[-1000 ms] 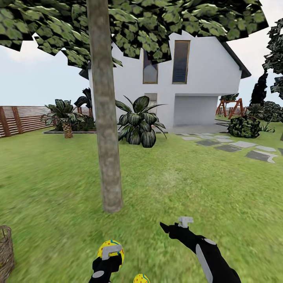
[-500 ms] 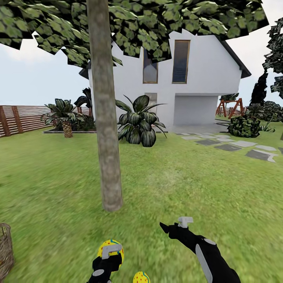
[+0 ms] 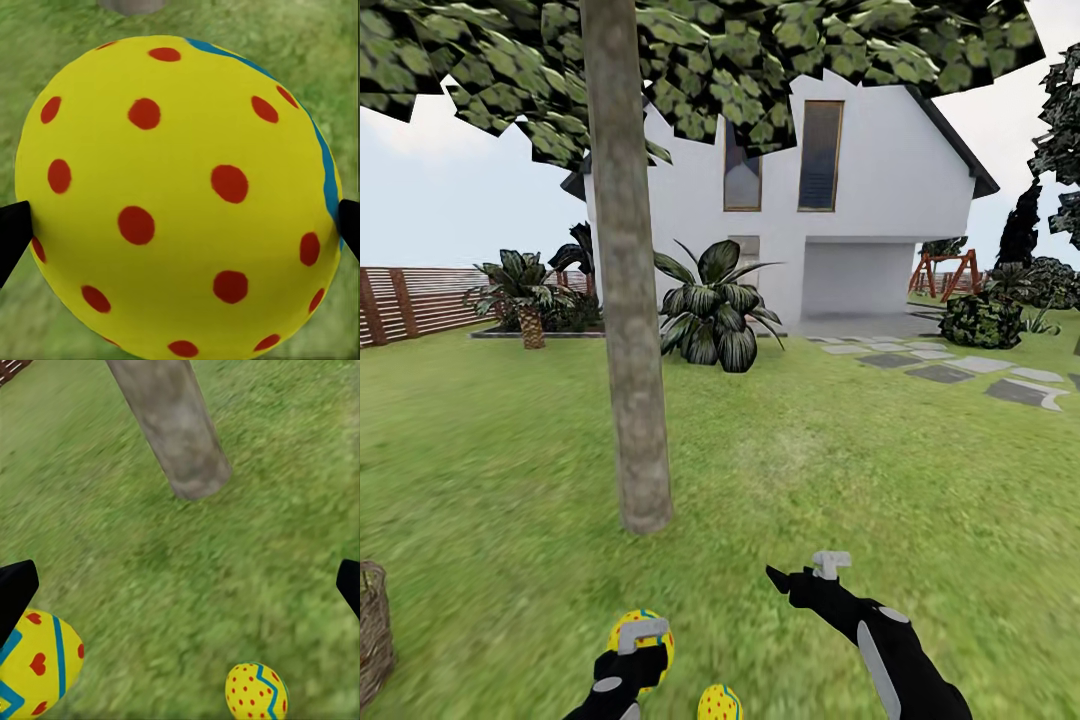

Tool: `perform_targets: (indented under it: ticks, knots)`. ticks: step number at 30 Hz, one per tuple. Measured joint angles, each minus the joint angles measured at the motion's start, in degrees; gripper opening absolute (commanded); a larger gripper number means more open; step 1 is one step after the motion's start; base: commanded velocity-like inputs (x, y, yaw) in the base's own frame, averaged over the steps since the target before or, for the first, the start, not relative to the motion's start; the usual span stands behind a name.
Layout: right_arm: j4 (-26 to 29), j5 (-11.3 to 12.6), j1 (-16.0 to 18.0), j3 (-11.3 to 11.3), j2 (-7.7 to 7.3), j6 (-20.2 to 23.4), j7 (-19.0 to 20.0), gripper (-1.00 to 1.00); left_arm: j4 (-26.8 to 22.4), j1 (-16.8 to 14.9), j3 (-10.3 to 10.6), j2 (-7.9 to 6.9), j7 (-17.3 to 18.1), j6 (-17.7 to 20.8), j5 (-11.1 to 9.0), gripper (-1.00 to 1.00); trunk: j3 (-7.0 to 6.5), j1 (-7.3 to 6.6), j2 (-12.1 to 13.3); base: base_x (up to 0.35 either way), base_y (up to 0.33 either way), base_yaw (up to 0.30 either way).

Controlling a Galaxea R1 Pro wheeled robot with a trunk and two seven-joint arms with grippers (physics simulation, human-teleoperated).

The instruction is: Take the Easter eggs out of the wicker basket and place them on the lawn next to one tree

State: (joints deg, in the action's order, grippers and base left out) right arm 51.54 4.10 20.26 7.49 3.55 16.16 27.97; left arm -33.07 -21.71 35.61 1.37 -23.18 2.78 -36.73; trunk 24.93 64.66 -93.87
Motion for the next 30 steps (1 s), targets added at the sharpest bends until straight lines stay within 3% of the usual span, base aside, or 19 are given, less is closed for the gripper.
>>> perform_targets:
  ticks: [30]
  knots:
    - [0.00,0.03,0.00,0.00,0.02,0.00,-0.01,1.00,0.26,-0.03,-0.01,0.24,0.30,-0.08,-0.02,-1.00,5.39,6.59,-12.04,0.000,0.000,0.000]
